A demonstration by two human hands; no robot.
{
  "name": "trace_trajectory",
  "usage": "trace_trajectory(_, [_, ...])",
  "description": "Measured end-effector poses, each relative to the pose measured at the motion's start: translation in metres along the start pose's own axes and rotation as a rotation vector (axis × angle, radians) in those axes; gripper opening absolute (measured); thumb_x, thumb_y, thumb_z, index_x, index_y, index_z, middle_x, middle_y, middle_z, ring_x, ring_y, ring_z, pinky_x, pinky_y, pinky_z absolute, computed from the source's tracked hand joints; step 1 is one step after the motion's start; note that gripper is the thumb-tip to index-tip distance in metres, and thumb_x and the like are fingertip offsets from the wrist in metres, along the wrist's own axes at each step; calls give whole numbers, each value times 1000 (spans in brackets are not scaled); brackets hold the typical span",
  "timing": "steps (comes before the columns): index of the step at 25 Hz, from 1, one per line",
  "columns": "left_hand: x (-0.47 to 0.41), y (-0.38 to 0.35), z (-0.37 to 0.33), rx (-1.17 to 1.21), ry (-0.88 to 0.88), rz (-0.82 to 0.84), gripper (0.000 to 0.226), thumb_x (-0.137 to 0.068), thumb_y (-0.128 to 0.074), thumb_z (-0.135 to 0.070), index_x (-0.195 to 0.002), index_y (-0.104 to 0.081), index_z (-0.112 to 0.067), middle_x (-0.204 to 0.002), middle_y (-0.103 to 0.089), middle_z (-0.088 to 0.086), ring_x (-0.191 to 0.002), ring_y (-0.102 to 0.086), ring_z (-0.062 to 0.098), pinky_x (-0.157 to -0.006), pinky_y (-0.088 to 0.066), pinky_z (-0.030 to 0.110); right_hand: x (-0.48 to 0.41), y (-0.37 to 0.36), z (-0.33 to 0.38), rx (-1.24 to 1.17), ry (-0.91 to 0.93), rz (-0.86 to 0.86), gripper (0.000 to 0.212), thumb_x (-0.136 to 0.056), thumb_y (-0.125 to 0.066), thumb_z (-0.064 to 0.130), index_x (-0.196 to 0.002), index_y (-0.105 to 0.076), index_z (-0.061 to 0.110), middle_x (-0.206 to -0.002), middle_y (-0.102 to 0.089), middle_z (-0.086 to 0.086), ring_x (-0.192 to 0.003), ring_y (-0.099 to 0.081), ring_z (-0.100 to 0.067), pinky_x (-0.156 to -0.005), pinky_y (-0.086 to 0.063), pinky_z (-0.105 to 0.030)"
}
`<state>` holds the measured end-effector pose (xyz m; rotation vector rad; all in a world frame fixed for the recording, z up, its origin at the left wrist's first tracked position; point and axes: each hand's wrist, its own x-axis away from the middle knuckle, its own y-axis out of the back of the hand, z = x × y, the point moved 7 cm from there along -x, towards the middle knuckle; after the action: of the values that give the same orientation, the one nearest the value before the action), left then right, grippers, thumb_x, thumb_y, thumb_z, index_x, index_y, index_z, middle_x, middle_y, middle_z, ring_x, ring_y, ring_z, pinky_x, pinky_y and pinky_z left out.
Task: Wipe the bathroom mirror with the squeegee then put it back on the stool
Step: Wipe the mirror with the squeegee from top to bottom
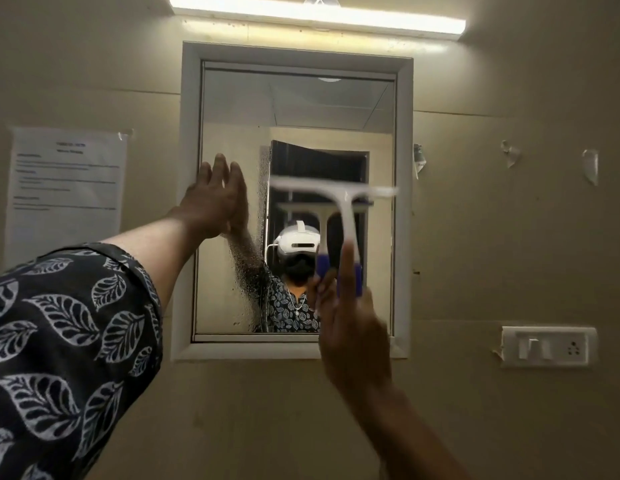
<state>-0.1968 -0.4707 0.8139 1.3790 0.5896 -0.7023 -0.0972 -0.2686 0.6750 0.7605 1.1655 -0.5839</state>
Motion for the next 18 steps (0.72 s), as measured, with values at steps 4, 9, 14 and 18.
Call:
trace_trajectory(4, [-2,-3,3,-15,-9,-5,102,-82,-64,7,-151,11,-8,-156,19,19,-145,11,41,-117,-15,50,-133,39,28,55,99,-182,69,-97,-39,13,-146,8,18,-76,-56,-10,-49,-44,-8,-45,-33,-14])
trace_trajectory(9, [-5,-6,3,-44,-14,3,108,-80,-69,1,-150,12,-7,-156,19,20,-144,10,42,-116,-16,51,-201,31,20,238,73,-90,69,-96,-36,12,-147,10,20,-89,-61,-16,-65,-56,-19,-59,-48,-27])
trace_trajectory(14, [-6,-7,3,-47,-16,-4,109,-79,-70,0,-150,12,-8,-156,18,20,-144,9,43,-116,-17,51,-195,3,0,146,-20,110,90,-91,-45,3,-142,25,26,-85,-54,-14,-64,-58,-22,-59,-49,-32])
trace_trajectory(18, [-4,-6,3,-45,-22,-13,107,-80,-68,3,-151,12,-8,-156,18,20,-145,10,42,-116,-18,50,-201,-17,-4,25,-208,306,104,-80,-61,-2,-142,9,42,-80,-52,-11,-58,-54,-19,-45,-42,-26])
